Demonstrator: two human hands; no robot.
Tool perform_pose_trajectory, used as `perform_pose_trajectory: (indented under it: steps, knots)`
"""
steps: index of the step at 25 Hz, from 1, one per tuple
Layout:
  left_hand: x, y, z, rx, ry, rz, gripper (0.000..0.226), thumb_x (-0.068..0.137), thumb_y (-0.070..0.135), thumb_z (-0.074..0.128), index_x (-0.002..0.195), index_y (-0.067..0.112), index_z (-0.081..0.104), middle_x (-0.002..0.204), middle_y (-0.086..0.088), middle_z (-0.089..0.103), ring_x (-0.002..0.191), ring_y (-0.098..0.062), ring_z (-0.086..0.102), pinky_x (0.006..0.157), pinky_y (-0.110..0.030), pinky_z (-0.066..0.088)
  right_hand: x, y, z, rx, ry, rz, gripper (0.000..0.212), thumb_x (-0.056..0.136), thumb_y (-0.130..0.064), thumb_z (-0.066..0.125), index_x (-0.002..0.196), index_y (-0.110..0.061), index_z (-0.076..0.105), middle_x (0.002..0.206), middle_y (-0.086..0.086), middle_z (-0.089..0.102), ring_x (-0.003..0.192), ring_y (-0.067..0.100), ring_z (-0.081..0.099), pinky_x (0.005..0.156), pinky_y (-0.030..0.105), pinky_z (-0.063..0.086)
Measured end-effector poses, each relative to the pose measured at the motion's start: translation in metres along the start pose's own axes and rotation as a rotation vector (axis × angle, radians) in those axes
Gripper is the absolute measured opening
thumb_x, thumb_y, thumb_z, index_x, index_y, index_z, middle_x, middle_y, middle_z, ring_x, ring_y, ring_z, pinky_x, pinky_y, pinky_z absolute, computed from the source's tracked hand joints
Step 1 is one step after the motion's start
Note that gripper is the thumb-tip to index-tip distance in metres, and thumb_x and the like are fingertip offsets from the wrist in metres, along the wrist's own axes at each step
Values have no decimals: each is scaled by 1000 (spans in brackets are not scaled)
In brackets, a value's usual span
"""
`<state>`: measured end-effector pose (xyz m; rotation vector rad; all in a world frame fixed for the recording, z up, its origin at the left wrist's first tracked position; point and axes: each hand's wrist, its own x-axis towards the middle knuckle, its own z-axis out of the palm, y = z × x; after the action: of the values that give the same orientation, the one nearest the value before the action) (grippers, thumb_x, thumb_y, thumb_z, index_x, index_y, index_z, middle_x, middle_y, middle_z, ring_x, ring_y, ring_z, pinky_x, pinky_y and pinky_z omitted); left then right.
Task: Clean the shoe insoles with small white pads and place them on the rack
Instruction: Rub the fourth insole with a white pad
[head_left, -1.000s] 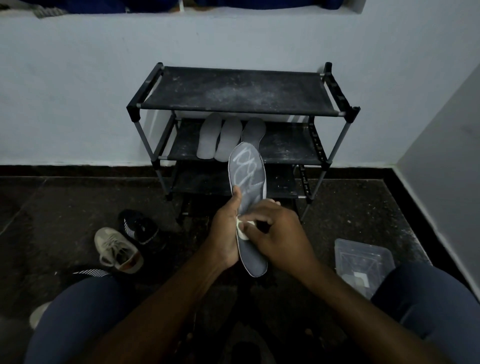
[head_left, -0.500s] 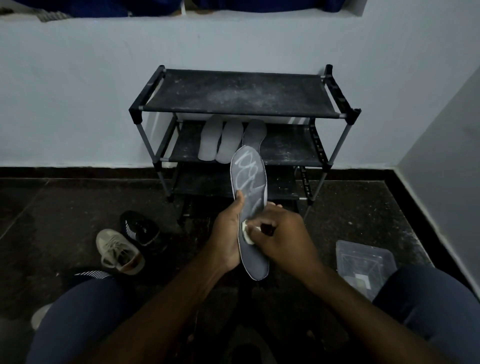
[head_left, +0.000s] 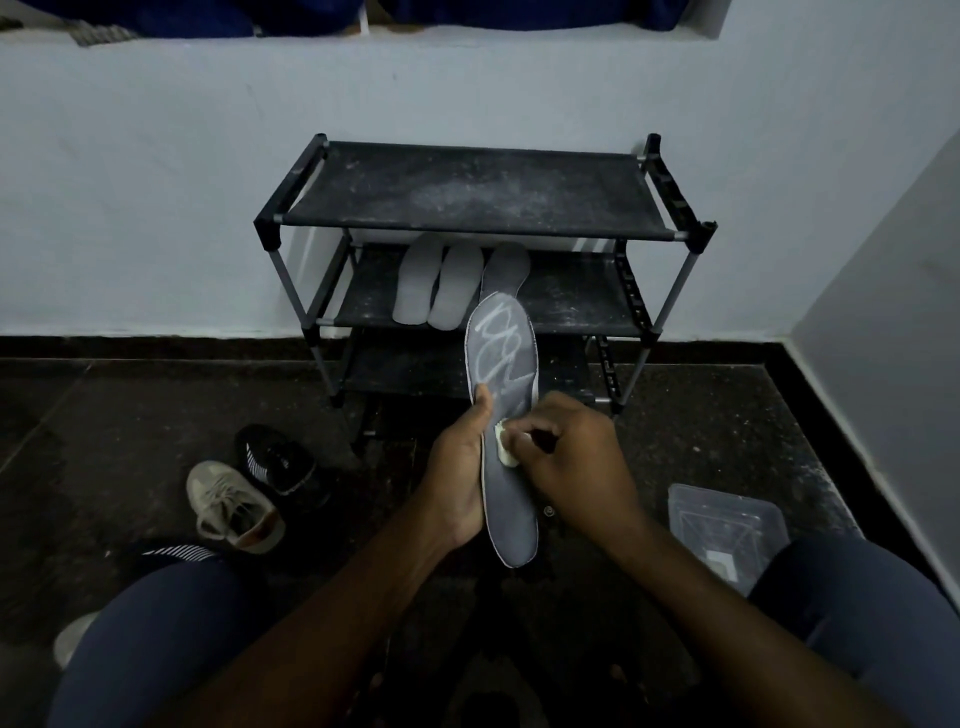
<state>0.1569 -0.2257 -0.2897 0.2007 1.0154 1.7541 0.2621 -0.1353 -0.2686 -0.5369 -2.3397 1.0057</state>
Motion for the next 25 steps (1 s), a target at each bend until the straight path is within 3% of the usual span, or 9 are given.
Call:
perform_pose_trajectory:
  steps: [3, 4, 8, 13, 17, 22, 25]
  knots:
    - [2, -1, -5, 10, -18, -14, 72, 103, 57, 34, 142, 0, 52, 141, -25, 57, 132, -34, 56, 111, -40, 47, -10, -6, 6, -32, -90, -68, 11, 84, -7, 74, 79, -15, 79, 79, -10, 63, 77, 7, 62, 72, 27, 50]
    - [1, -1, -4, 8, -25, -11, 71, 102, 56, 34, 142, 0, 52, 141, -24, 57, 131, -33, 57, 111, -40, 46, -10, -4, 5, -36, -95, -50, 12, 84, -7, 75, 79, -17, 79, 79, -12, 62, 77, 6, 62, 72, 26, 50]
    - [0, -1, 1, -3, -14, 9, 60, 104, 49, 34, 137, 5, 59, 123, -18, 70, 108, -25, 71, 87, -32, 60, 2, 5, -2, -22, 15, 41, 15, 84, -5, 75, 75, -17, 78, 83, -8, 66, 76, 4, 63, 73, 24, 51]
    - [1, -1, -3, -6, -28, -14, 70, 103, 54, 31, 145, 1, 49, 141, -21, 59, 130, -31, 58, 106, -37, 51, -7, -3, 4, -60, -84, -49, 16, 84, -7, 74, 72, -17, 77, 76, -9, 61, 72, 6, 60, 68, 23, 48]
    - [-1, -2, 2, -17, -19, 0, 62, 105, 49, 34, 142, 3, 54, 125, -19, 68, 111, -26, 69, 88, -33, 59, 3, 6, -2, -62, 12, 29, 15, 85, -6, 74, 73, -16, 77, 80, -6, 64, 73, 4, 61, 70, 22, 49]
    - [-1, -1, -3, -20, -47, -8, 67, 105, 52, 29, 144, 2, 50, 139, -22, 60, 127, -31, 60, 103, -36, 53, -5, 0, -3, -70, -177, -101, 15, 85, -4, 73, 74, -14, 76, 80, -9, 64, 77, 3, 61, 71, 14, 45]
    - [-2, -1, 1, -22, -29, 7, 60, 105, 49, 32, 139, 6, 57, 127, -18, 68, 113, -26, 69, 91, -33, 58, 2, 11, -11, -122, -98, -44, 13, 86, -8, 72, 76, -15, 76, 82, -4, 63, 75, 5, 60, 71, 26, 48]
